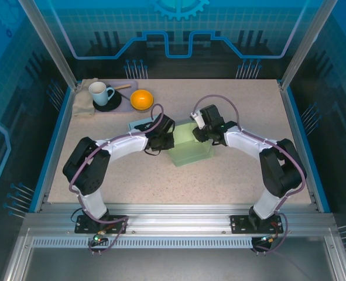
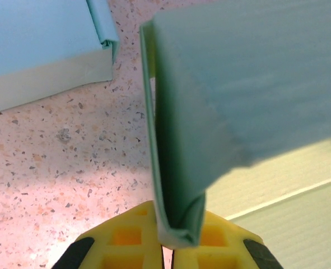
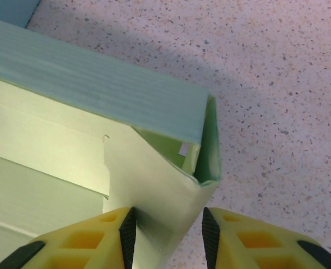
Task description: Fold the paper box
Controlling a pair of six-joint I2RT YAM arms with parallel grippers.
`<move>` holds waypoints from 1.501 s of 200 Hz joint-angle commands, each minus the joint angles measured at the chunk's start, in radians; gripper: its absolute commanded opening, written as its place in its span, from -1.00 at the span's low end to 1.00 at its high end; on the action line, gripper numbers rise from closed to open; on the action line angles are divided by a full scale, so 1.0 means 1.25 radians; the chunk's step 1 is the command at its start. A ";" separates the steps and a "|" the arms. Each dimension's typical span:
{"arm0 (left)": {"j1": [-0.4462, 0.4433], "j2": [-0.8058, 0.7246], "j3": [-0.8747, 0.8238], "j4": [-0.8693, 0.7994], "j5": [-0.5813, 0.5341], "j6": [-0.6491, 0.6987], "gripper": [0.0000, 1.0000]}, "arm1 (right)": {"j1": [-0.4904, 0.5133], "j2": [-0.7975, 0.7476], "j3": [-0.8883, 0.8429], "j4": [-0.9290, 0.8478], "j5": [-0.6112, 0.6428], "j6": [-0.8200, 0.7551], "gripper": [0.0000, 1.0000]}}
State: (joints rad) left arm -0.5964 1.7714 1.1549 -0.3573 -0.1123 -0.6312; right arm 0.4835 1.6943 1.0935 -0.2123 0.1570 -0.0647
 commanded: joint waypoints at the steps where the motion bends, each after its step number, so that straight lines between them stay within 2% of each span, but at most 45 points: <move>1: -0.002 -0.047 0.020 -0.015 0.033 -0.016 -0.94 | -0.002 0.004 0.006 -0.004 -0.085 0.047 -0.21; 20: -0.002 -0.054 0.022 -0.020 0.033 -0.015 -0.95 | -0.004 0.009 0.008 -0.007 -0.114 0.061 -0.20; 40: -0.002 -0.051 0.029 -0.033 0.025 -0.017 -0.94 | -0.003 0.012 0.011 -0.014 -0.103 0.075 -0.21; 74: -0.001 -0.048 0.038 -0.054 0.006 -0.044 -0.90 | 0.012 0.008 0.018 -0.030 -0.008 0.099 -0.38; 105: -0.001 -0.052 0.045 -0.054 0.014 -0.075 -0.88 | 0.040 0.019 0.020 -0.041 0.074 0.116 -0.46; 117: -0.002 -0.052 0.050 -0.061 0.011 -0.084 -0.88 | 0.053 0.027 0.023 -0.052 0.130 0.119 -0.53; 127: -0.001 -0.054 0.055 -0.071 0.004 -0.094 -0.87 | 0.064 0.039 0.034 -0.080 0.216 0.128 -0.63; 143: -0.003 -0.059 0.059 -0.089 -0.016 -0.117 -0.87 | 0.081 0.069 0.067 -0.159 0.379 0.177 -0.65; 155: -0.002 -0.060 0.062 -0.107 -0.039 -0.144 -0.87 | 0.090 0.090 0.092 -0.211 0.460 0.212 -0.64; 204: -0.003 -0.088 0.046 -0.127 -0.083 -0.199 -0.90 | 0.092 0.107 0.111 -0.237 0.539 0.267 -0.62; 219: -0.003 -0.094 0.045 -0.122 -0.081 -0.198 -0.90 | 0.094 0.106 0.109 -0.217 0.520 0.260 -0.62; 240: -0.004 -0.092 0.054 -0.117 -0.068 -0.193 -0.89 | 0.094 0.072 0.078 -0.135 0.358 0.236 -0.58; 274: -0.003 -0.081 0.056 -0.110 -0.073 -0.176 -0.89 | 0.100 -0.006 0.036 -0.026 0.132 0.220 -0.17; 300: -0.003 -0.063 0.061 -0.110 -0.089 -0.130 -0.89 | 0.100 -0.069 0.020 -0.014 0.044 0.211 -0.02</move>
State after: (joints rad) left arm -0.6056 1.7061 1.2018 -0.4812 -0.1822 -0.8322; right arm 0.6151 1.7046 1.1324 -0.2821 0.3790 0.2081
